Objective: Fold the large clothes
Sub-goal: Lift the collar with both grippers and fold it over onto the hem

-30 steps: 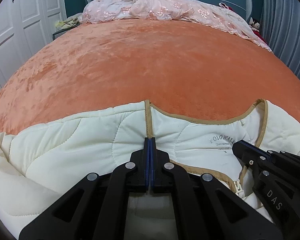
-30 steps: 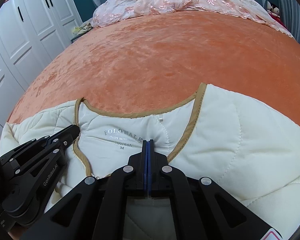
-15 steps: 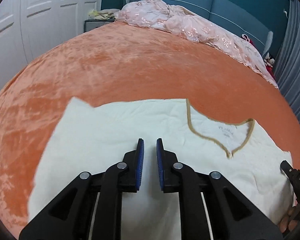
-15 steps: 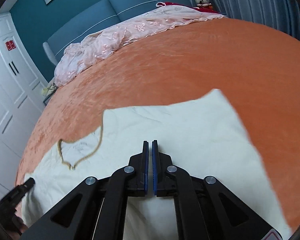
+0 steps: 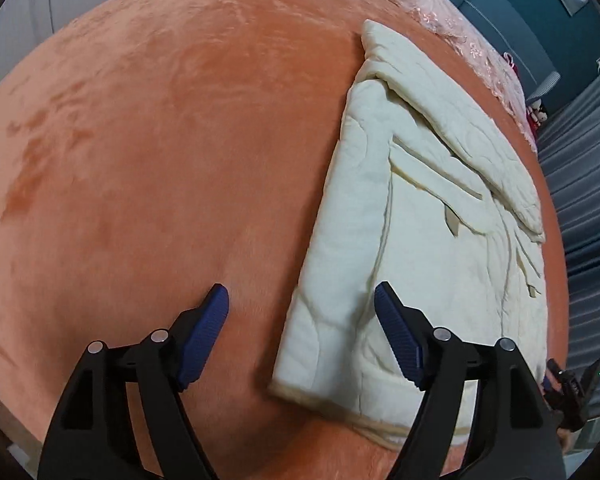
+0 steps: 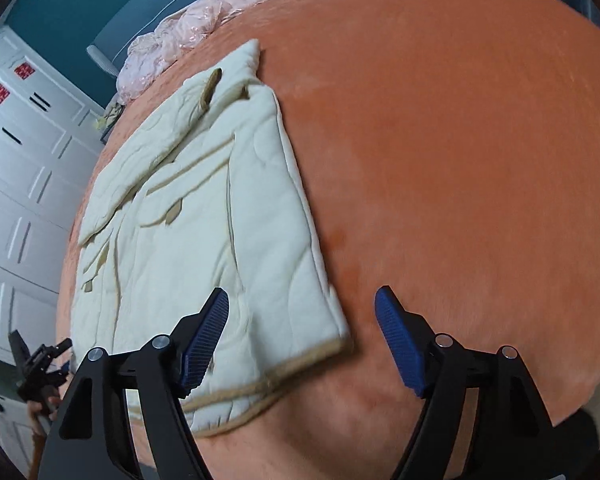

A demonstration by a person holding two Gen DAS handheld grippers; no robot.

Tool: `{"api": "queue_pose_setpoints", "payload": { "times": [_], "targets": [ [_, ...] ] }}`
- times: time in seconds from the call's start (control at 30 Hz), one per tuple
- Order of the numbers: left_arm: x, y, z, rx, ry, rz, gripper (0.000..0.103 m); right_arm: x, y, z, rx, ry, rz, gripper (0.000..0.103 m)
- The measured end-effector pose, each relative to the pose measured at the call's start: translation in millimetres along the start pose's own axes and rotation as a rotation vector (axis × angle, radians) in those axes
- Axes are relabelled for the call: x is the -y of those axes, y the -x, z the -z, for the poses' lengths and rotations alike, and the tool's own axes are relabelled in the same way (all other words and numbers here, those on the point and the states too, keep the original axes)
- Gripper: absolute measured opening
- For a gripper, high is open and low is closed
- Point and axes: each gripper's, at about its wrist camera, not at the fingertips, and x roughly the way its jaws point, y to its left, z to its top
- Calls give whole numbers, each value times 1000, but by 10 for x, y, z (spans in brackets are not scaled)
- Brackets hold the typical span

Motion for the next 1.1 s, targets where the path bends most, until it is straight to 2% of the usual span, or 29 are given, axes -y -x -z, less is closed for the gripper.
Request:
{"api": "queue_pose_setpoints", "payload": {
  "times": [0.07,0.17,0.2,0.23,0.27,0.3,0.33,0.43,0.53,0.6,0.73,0.87,0.93,1.0,1.1],
  "targets": [
    [25,40,112,1,10,19,81,32,-21,163,23,-52,-39,75],
    [107,-15,136,-14,45,40,80,-21,-105,168,48,-124,-99,76],
    [154,-44,119,-20,47,46,75,-48,-145,157,45,-153,-125,76],
    [205,-63,128,-26,52,41,60,-75,-186,132,46,-186,-141,70],
    [260,-77,118,-33,52,48,47,-101,-219,105,44,-209,-161,60],
    [323,-80,125,-39,45,47,36,-128,-248,89,35,-223,-163,29],
    [377,-73,118,-43,36,19,20,-159,-251,77,28,-230,-128,12],
    [468,103,146,-17,8,20,12,-258,-35,70,63,-207,-142,8],
    [540,408,221,22,-59,20,6,-393,264,72,79,-92,-144,5],
    [568,635,300,32,-102,24,6,-428,471,125,66,-25,-140,5],
    [535,1053,628,-8,-180,9,6,-463,890,434,-24,149,-92,5],
    [382,1502,1235,-101,-288,-51,6,-354,1336,1010,-205,285,-36,5],
    [235,1732,1578,-163,-284,-57,6,-293,1575,1329,-293,331,-26,5],
    [125,1927,1840,-202,-252,-49,6,-222,1811,1615,-342,352,-11,5],
    [165,2177,2008,-185,-222,-21,5,-169,2021,1740,-334,327,-10,5]
  ]
}}
